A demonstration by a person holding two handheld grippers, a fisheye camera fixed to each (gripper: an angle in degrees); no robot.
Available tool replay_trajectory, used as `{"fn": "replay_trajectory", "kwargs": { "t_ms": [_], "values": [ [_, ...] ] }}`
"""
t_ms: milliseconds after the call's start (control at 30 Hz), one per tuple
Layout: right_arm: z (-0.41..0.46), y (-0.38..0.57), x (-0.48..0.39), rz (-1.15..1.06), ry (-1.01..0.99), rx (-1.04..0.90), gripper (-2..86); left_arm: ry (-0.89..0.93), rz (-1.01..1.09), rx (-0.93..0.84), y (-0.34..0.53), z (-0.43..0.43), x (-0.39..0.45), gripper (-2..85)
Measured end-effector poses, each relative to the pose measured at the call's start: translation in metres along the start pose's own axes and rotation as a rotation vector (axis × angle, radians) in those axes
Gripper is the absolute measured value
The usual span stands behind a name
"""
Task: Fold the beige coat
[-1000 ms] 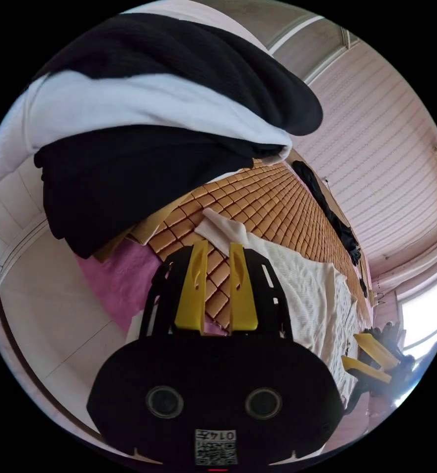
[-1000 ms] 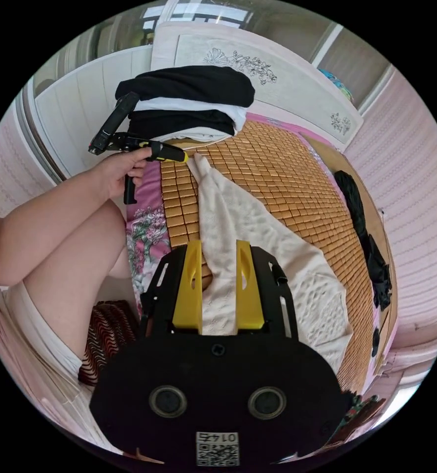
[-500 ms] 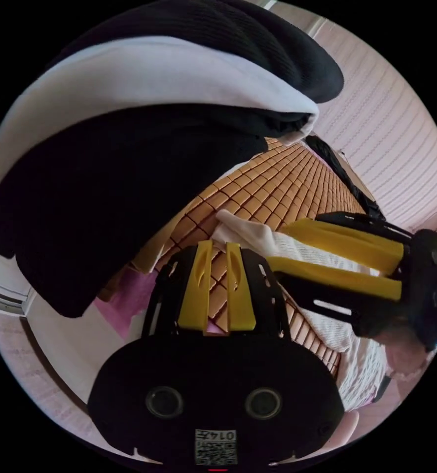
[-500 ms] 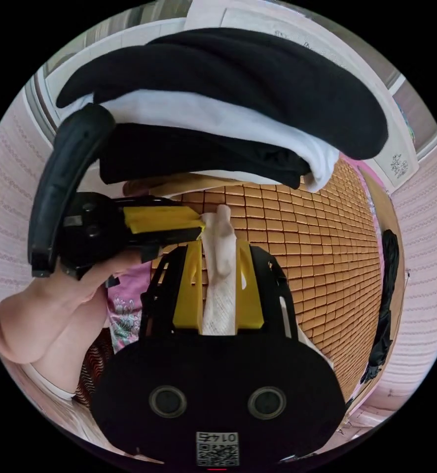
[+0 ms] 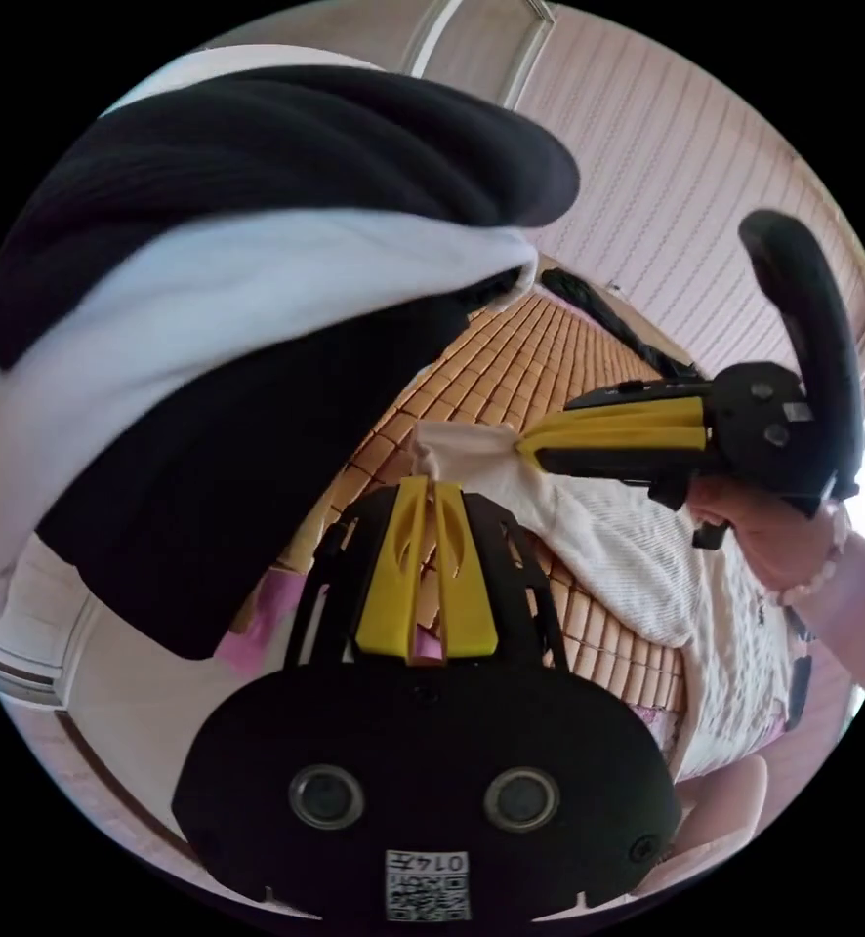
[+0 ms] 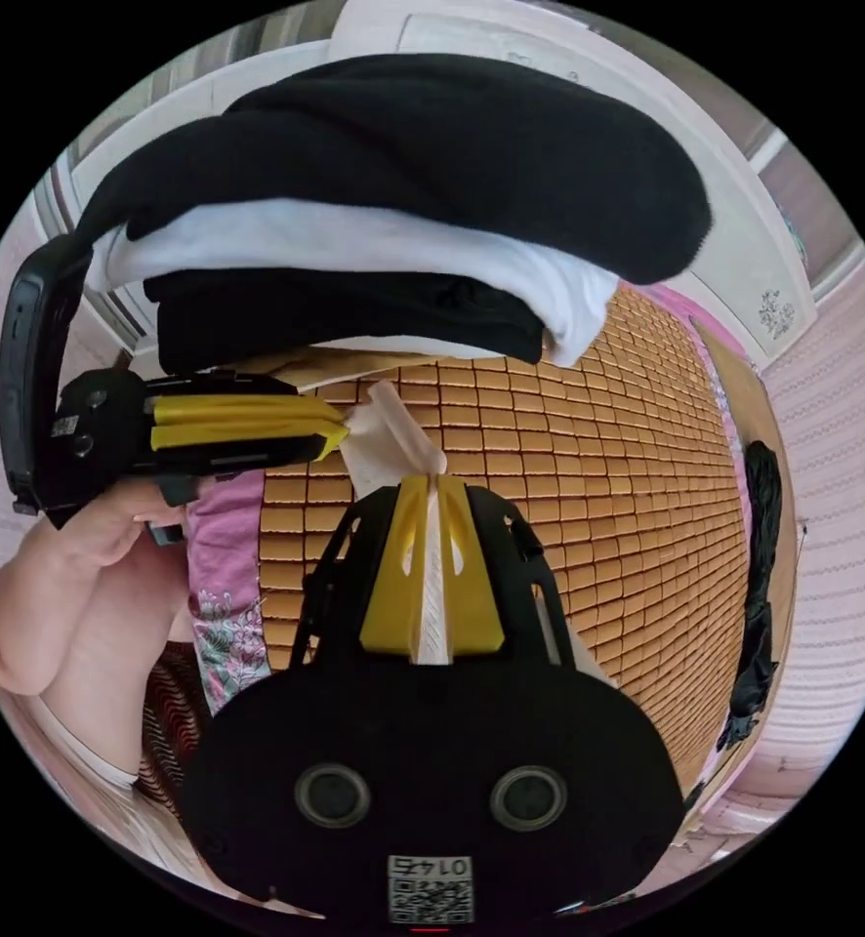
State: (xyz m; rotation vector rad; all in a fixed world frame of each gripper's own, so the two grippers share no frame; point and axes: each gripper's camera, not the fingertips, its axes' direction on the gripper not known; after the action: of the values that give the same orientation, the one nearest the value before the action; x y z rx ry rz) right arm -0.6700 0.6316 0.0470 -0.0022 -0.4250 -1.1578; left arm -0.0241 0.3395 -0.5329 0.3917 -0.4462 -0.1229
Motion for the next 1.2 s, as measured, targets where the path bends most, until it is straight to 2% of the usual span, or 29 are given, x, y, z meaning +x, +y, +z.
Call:
{"fn": "replay_trajectory", "kwargs": {
  "t_ms": [100,233,267,300,400,467,567,600,667,767,900,1067,1200],
  "values": [
    [-0.041,0.027,0.037,0.131,-0.047,0.109,-0.4,0.145,-0.028,0.141,0.011,-0.030,0.001,-1.0],
    [-0.118,0.099,0.091,0.322,-0.059,0.277,-0.5,0.242,0.244,0.343,0.035,-0.078,0.082,-0.8],
    [-0.151,0.134,0.108,0.376,-0.061,0.348,-0.4,0.304,0.320,0.407,0.047,-0.093,0.113,-0.6],
    [-0.188,0.176,0.124,0.423,-0.064,0.428,-0.4,0.332,0.339,0.430,0.052,-0.100,0.128,-0.4],
    [-0.273,0.297,0.153,0.547,-0.021,0.583,0.1,0.572,0.378,0.499,0.077,-0.140,0.213,2.0],
    [-0.304,0.375,0.165,0.661,0.062,0.573,0.9,0.726,0.461,0.490,0.107,-0.163,0.274,4.8],
    [-0.314,0.510,0.176,0.933,0.198,0.425,5.5,0.832,0.484,0.391,0.152,-0.141,0.318,5.4],
    [-0.314,0.558,0.173,1.037,0.206,0.406,7.6,0.826,0.513,0.369,0.162,-0.131,0.325,5.5],
    [-0.316,0.608,0.163,1.158,0.207,0.398,9.6,0.673,0.609,0.287,0.198,-0.089,0.347,6.1],
    [-0.314,0.633,0.155,1.230,0.188,0.386,10.9,0.623,0.622,0.114,0.208,-0.038,0.355,7.6],
    [-0.301,0.616,0.192,1.268,0.158,0.332,11.6,0.593,0.640,-0.039,0.217,0.012,0.369,8.0],
    [-0.292,0.579,0.259,1.264,0.189,0.249,10.9,0.436,0.680,-0.140,0.247,0.071,0.400,8.1],
    [-0.285,0.557,0.301,1.280,0.073,0.109,3.0,0.362,0.714,-0.228,0.270,0.111,0.421,5.7]
  ]
}}
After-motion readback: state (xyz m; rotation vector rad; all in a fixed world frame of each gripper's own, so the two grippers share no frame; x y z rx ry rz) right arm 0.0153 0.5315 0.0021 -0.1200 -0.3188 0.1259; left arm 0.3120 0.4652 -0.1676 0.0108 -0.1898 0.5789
